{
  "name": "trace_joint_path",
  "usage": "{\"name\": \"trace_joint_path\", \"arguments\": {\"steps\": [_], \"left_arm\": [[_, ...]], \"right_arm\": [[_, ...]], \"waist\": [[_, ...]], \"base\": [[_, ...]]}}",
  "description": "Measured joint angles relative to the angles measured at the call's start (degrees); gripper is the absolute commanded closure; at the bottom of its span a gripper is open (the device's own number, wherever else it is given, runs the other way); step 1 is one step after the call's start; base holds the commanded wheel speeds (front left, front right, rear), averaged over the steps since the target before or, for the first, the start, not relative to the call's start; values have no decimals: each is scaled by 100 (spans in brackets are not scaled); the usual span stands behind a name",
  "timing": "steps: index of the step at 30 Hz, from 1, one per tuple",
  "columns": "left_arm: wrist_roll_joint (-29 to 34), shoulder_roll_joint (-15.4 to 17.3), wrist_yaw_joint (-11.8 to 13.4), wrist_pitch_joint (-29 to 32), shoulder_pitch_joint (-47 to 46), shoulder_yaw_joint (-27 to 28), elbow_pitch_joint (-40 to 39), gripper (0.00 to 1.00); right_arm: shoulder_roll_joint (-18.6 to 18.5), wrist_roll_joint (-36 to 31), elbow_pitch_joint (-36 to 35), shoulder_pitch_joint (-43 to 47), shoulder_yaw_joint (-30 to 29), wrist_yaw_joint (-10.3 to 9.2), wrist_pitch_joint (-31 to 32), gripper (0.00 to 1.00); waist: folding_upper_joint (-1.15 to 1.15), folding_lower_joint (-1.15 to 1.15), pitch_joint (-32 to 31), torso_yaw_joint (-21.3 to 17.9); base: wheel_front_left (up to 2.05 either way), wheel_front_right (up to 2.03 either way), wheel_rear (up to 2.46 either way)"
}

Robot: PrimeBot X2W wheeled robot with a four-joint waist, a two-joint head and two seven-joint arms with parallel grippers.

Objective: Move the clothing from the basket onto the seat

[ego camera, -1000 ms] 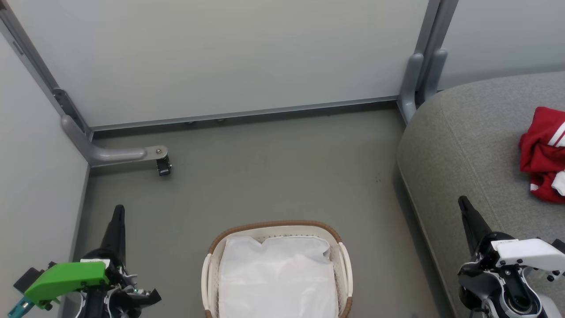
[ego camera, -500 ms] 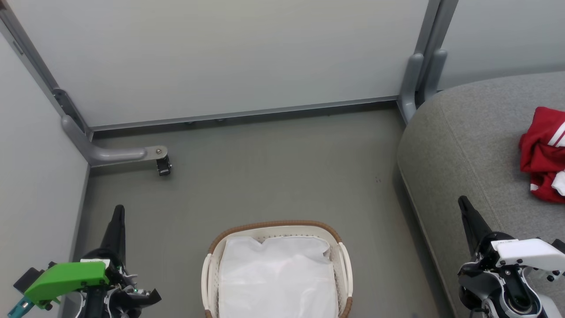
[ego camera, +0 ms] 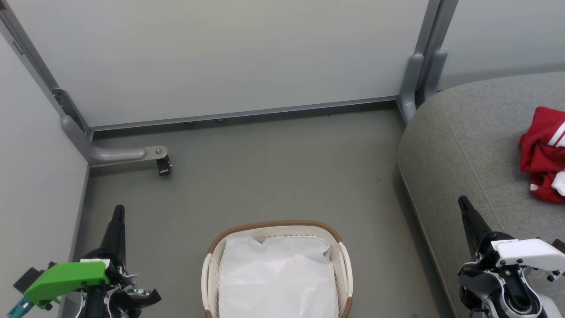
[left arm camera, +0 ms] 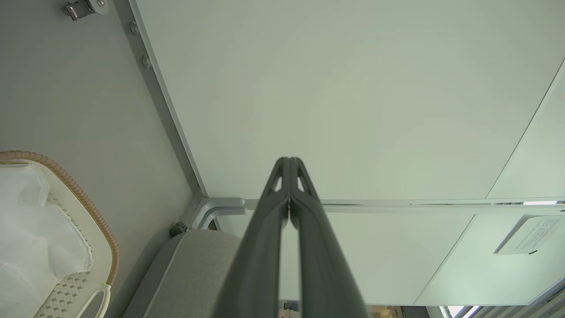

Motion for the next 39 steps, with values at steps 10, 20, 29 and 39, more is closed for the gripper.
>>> {"name": "trace_joint_path", "arguments": {"steps": [10, 20, 29, 39], "left_arm": [[0, 0, 0, 0, 0, 0, 0, 100], [0, 0, 0, 0, -1, 0, 0, 100], [0, 0, 0, 0, -1, 0, 0, 100], [0, 1, 0, 0, -1, 0, 0, 100]], "right_arm": [[0, 0, 0, 0, 0, 0, 0, 100], [0, 0, 0, 0, 0, 0, 1, 100], [0, 0, -1, 0, 0, 0, 0, 100], [0, 0, -1, 0, 0, 0, 0, 100]], "waist": [[0, 0, 0, 0], [0, 0, 0, 0], [0, 0, 0, 0], [0, 0, 0, 0]], "base": [[0, 0, 0], [0, 0, 0], [0, 0, 0], [0, 0, 0]]}}
